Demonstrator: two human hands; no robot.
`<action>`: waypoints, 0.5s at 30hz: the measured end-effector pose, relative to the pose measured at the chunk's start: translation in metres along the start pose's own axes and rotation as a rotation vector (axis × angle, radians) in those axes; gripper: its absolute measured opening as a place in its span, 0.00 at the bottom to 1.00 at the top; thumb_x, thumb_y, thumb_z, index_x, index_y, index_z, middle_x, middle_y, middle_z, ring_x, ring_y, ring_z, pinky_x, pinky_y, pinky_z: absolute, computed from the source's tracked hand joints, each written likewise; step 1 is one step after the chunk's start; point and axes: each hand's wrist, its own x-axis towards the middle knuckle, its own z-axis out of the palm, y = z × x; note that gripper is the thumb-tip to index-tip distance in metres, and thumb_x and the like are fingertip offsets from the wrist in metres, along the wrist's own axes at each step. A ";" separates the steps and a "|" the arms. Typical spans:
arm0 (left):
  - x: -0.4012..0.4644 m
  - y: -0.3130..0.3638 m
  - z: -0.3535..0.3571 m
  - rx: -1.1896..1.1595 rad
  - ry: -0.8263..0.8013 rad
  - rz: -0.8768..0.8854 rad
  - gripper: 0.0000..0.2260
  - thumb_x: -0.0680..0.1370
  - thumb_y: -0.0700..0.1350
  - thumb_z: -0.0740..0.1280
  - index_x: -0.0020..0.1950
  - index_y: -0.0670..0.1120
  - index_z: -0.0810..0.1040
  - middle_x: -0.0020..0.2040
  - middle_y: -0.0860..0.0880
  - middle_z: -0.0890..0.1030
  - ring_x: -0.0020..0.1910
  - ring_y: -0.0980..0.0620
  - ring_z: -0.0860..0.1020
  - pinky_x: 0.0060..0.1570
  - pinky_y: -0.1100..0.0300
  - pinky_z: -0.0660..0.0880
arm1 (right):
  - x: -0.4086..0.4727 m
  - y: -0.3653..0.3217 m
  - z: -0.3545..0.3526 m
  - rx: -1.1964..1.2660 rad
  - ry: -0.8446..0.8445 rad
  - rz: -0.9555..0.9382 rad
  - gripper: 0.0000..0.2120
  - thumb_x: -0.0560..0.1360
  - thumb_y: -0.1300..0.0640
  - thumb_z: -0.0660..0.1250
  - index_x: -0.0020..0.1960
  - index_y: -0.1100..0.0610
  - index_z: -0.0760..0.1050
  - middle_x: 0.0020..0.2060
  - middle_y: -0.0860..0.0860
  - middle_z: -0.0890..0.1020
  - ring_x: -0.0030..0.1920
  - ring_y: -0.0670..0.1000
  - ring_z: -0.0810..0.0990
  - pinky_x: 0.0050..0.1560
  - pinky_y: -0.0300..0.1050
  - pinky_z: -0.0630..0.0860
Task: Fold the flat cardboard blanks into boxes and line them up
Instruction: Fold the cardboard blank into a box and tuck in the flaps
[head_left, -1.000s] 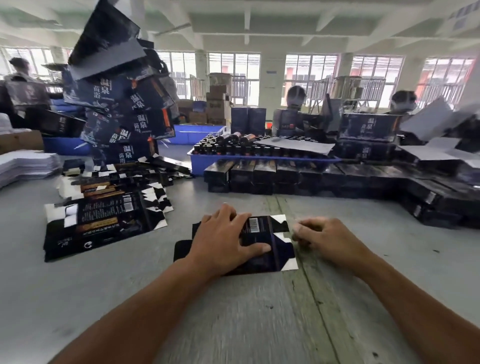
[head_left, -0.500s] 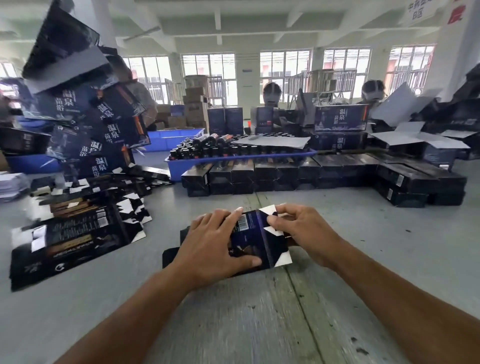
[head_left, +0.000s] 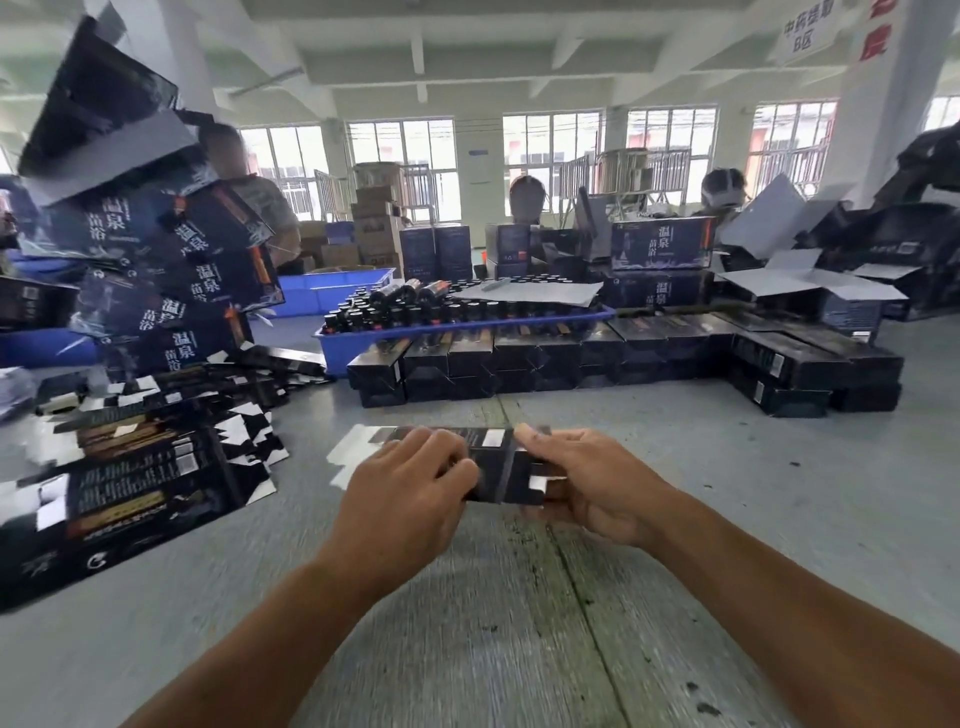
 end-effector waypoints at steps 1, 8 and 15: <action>-0.001 0.004 0.002 -0.021 -0.041 0.005 0.08 0.71 0.46 0.72 0.48 0.46 0.80 0.52 0.46 0.81 0.47 0.46 0.79 0.40 0.50 0.80 | 0.002 0.001 0.002 0.009 0.026 -0.033 0.14 0.79 0.56 0.70 0.60 0.64 0.79 0.49 0.61 0.86 0.47 0.58 0.87 0.47 0.54 0.84; -0.006 0.009 0.016 -0.009 -0.390 -0.172 0.48 0.71 0.75 0.57 0.80 0.56 0.34 0.82 0.45 0.49 0.81 0.46 0.46 0.79 0.50 0.42 | -0.005 -0.003 -0.007 -0.085 -0.112 -0.101 0.11 0.79 0.62 0.68 0.61 0.57 0.79 0.54 0.59 0.86 0.54 0.60 0.85 0.54 0.59 0.82; -0.009 -0.004 0.016 -0.005 -0.309 -0.290 0.54 0.66 0.82 0.55 0.82 0.50 0.45 0.74 0.48 0.66 0.72 0.47 0.67 0.74 0.50 0.59 | -0.008 -0.006 -0.003 -0.104 -0.075 -0.127 0.18 0.74 0.42 0.71 0.59 0.50 0.82 0.54 0.57 0.85 0.51 0.57 0.86 0.48 0.50 0.83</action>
